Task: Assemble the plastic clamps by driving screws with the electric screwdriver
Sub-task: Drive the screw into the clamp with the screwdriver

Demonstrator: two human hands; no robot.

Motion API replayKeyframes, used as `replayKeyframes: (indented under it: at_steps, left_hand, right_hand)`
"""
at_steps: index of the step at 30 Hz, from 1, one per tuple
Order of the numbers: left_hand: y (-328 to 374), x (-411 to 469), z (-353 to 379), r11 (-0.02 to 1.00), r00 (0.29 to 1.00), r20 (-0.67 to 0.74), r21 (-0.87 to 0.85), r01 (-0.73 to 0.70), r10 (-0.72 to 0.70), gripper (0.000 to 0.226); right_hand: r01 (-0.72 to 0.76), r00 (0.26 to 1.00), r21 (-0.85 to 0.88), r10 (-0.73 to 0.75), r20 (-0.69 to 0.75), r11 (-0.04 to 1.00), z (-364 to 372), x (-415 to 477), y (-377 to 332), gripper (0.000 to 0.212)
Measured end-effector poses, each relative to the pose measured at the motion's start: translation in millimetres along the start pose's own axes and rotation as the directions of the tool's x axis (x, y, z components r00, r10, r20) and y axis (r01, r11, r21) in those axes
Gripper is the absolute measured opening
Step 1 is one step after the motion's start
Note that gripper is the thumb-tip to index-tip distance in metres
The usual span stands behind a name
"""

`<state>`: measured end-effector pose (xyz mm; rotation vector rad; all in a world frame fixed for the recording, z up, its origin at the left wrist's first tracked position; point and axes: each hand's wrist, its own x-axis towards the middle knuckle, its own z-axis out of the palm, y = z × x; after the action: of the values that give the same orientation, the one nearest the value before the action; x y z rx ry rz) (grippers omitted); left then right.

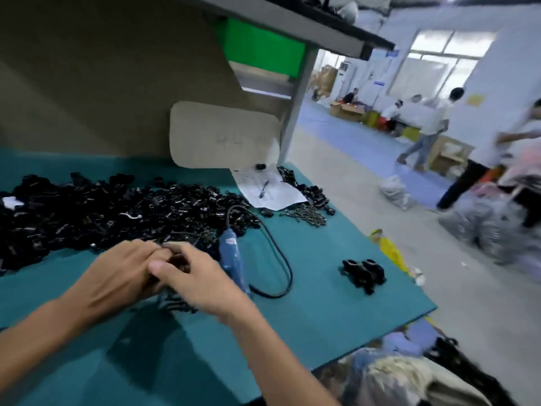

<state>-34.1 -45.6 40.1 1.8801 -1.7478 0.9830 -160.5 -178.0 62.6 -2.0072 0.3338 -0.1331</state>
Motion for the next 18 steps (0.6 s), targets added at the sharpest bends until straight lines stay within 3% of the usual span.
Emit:
replayKeyframes:
  at_steps: [5, 8, 10, 13, 16, 18]
  left_hand:
    - [6, 1, 2, 0.997, 0.998, 0.059, 0.076, -0.022, 0.017, 0.066]
    - [-10, -10, 7, 0.984, 0.984, 0.120, 0.131, 0.119, -0.135, 0.077]
    - [-28, -23, 7, 0.958, 0.950, 0.171, 0.166, 0.232, -0.260, 0.074]
    - [-61, -60, 7, 0.919, 0.890, 0.254, 0.224, 0.326, -0.378, 0.065]
    - [-82, -92, 7, 0.869, 0.852, 0.202, 0.232, 0.438, -0.483, 0.075]
    - [-90, -103, 6, 0.829, 0.809, 0.198, 0.231, 0.510, -0.553, 0.077]
  right_hand:
    - [0.047, 0.993, 0.009, -0.045, -0.111, 0.999, -8, -9, 9, 0.055]
    - [0.046, 0.971, -0.169, -0.084, -0.225, 0.985, -47, -14, 22, 0.045]
    - [-0.051, 0.920, -0.272, -0.061, -0.386, 0.961, -93, -17, 39, 0.038]
    - [-0.301, 0.782, -0.336, 0.030, -0.622, 0.893, -174, -26, 76, 0.032]
    - [-0.512, 0.658, -0.376, 0.071, -0.750, 0.772, -243, -41, 117, 0.029]
    - [-0.594, 0.613, -0.348, 0.127, -0.780, 0.725, -270, -50, 139, 0.029]
